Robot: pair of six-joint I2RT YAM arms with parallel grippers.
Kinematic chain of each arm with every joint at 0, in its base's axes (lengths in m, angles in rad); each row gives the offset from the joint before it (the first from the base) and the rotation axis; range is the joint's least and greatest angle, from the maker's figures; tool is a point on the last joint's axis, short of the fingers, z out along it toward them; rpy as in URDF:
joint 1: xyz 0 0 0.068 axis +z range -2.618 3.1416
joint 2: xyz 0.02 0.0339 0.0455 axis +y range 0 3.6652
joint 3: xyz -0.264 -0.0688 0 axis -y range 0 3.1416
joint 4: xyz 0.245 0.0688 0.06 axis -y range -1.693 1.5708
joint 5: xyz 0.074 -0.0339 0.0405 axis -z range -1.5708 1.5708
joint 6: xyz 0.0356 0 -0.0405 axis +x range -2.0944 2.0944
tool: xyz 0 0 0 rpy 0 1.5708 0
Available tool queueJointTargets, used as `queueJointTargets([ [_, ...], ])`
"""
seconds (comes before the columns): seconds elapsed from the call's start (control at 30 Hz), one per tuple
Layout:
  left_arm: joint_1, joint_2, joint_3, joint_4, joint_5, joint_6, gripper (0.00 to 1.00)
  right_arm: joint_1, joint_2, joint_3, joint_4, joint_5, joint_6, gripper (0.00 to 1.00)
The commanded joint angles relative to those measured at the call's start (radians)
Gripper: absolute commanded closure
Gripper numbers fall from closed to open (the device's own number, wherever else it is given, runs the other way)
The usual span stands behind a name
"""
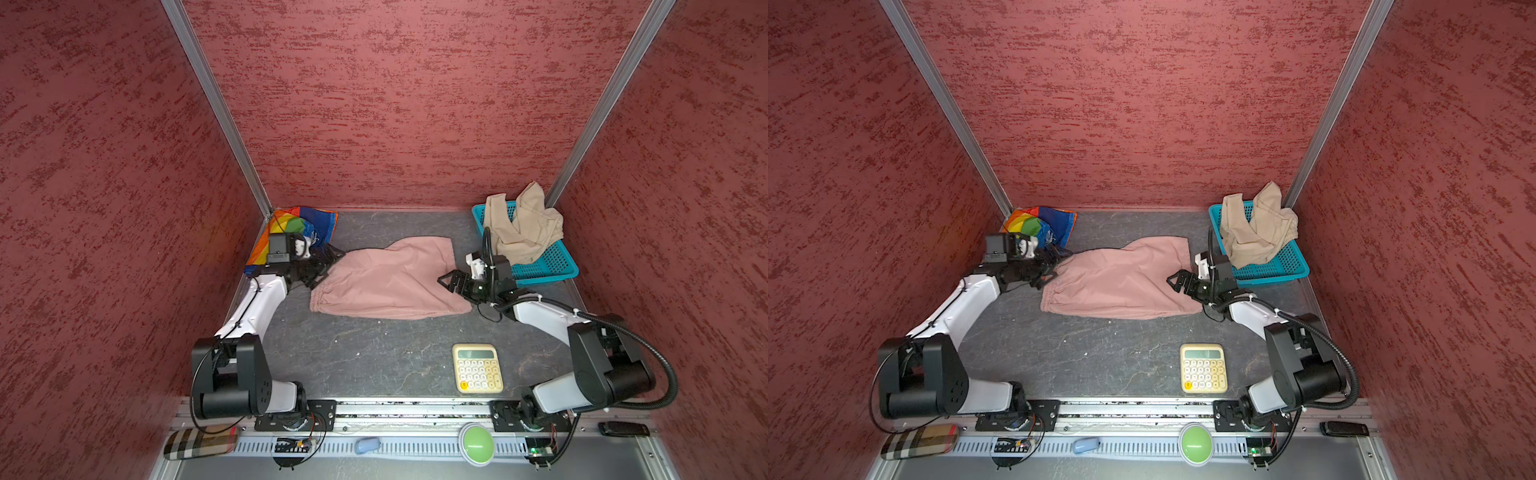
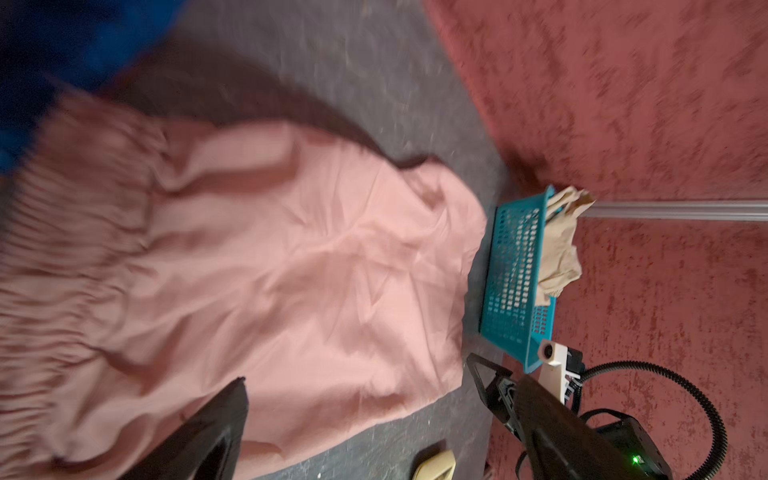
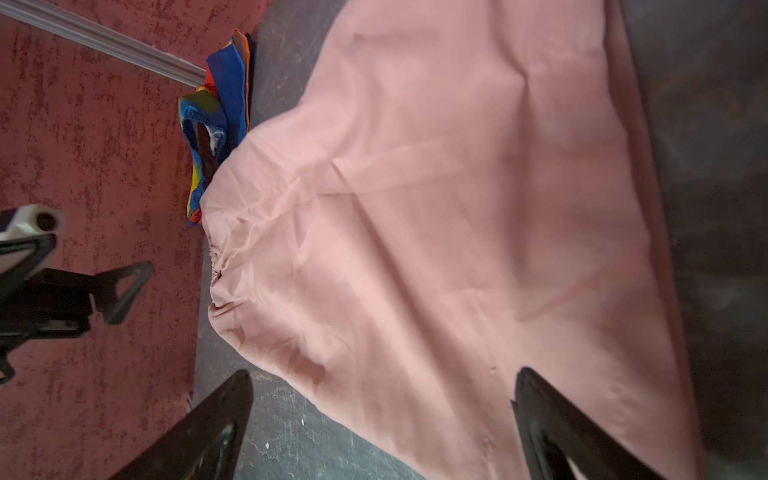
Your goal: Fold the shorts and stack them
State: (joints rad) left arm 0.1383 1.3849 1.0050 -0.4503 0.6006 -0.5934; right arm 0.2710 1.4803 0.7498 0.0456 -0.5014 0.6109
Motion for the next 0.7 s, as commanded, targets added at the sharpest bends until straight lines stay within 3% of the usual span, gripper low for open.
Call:
queueJointTargets([
  [0.0, 0.103, 0.071, -0.027, -0.195, -0.08, 0.144, 0.01, -0.003, 0.011, 0.073, -0.149, 0.049, -0.109, 0.01],
  [0.07, 0.121, 0.106, -0.037, -0.194, -0.133, 0.18, 0.0, -0.003, 0.041, 0.101, -0.161, 0.048, -0.118, 0.01],
  [0.17, 0.135, 0.152, -0.036, -0.172, -0.114, 0.178, 0.03, -0.003, 0.074, 0.126, -0.16, 0.047, -0.124, 0.01],
  [0.47, 0.091, 0.273, -0.002, -0.206, -0.195, 0.199, 0.22, -0.023, 0.131, 0.123, -0.117, 0.008, -0.133, 0.01],
  [0.67, 0.041, 0.345, 0.06, -0.233, -0.275, 0.214, 0.29, -0.054, 0.156, 0.106, -0.082, -0.025, -0.133, 0.01],
])
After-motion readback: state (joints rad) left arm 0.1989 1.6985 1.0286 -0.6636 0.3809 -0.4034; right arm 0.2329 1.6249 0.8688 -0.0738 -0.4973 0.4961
